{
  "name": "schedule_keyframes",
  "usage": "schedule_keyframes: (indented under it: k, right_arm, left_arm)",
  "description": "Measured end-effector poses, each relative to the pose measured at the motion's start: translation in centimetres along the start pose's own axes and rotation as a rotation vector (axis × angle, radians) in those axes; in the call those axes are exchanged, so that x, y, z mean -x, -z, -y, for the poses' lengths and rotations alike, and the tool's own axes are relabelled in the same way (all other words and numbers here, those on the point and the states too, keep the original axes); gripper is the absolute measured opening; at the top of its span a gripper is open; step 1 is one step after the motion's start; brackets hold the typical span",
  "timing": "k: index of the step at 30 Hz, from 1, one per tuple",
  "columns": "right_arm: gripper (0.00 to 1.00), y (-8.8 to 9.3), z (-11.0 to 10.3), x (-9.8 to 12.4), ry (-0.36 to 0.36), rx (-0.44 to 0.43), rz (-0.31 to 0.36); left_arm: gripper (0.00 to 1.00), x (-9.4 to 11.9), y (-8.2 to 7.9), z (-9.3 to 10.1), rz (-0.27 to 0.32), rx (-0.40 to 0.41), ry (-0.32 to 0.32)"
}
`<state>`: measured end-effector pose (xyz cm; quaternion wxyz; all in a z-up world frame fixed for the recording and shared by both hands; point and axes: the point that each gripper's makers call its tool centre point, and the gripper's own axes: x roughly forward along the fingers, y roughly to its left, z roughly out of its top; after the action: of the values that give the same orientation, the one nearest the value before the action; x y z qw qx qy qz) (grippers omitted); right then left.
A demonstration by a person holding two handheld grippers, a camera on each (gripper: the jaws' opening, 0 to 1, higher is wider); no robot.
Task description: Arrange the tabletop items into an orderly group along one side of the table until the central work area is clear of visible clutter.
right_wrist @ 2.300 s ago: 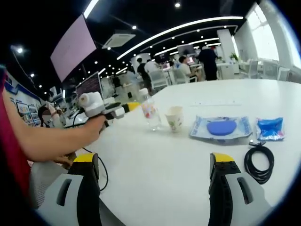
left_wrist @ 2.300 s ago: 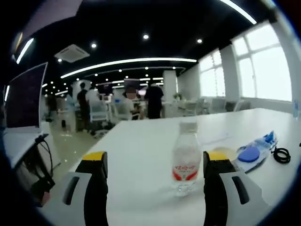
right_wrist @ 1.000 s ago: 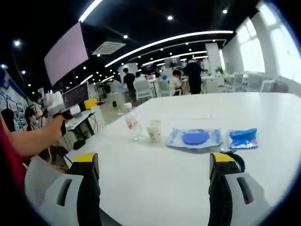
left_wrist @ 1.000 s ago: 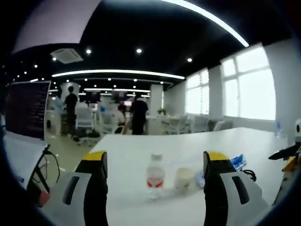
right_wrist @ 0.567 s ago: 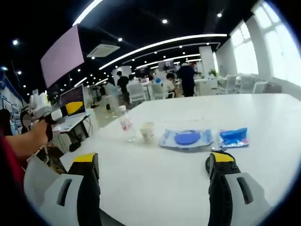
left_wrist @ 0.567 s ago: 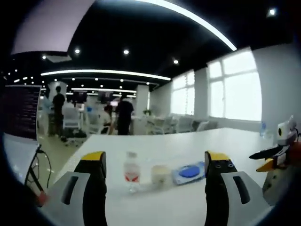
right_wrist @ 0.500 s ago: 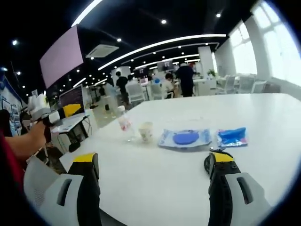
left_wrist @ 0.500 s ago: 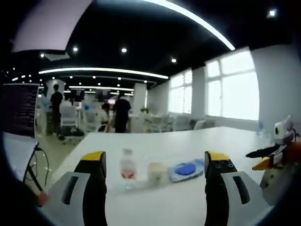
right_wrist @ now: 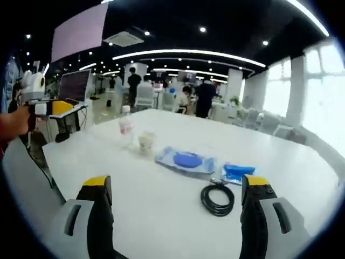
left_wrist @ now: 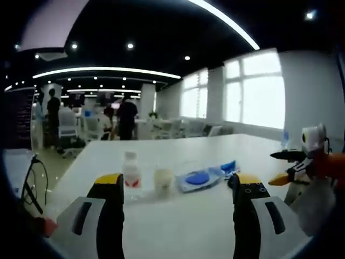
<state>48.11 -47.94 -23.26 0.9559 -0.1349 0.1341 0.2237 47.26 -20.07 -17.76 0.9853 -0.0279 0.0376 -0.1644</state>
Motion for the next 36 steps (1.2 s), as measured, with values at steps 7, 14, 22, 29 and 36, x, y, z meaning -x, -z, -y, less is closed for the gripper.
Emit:
schedule_keyframes:
  k: [7, 14, 22, 29, 36]
  right_arm:
    - [1.00, 1.0, 0.8, 0.5, 0.015, -0.100, -0.025]
    - [1.00, 1.7, 1.1, 1.3, 0.034, -0.200, -0.043]
    - [1.00, 1.3, 2.6, 1.0, 0.099, -0.205, -0.029]
    - [1.00, 2.5, 4.9, 1.3, 0.198, -0.227, -0.074]
    - [1.00, 2.3, 4.9, 1.3, 0.202, -0.230, -0.062]
  left_arm:
    - [0.81, 0.1, 0.7, 0.4, -0.019, 0.008, 0.007]
    - [0.81, -0.1, 1.0, 0.8, -0.029, -0.002, 0.013]
    - [0.86, -0.3, 2.8, -1.5, -0.105, 0.039, -0.063]
    - [0.86, -0.9, 4.0, -0.5, -0.158, -0.009, -0.031]
    - [0.87, -1.1, 4.4, -0.7, -0.173, -0.003, -0.026]
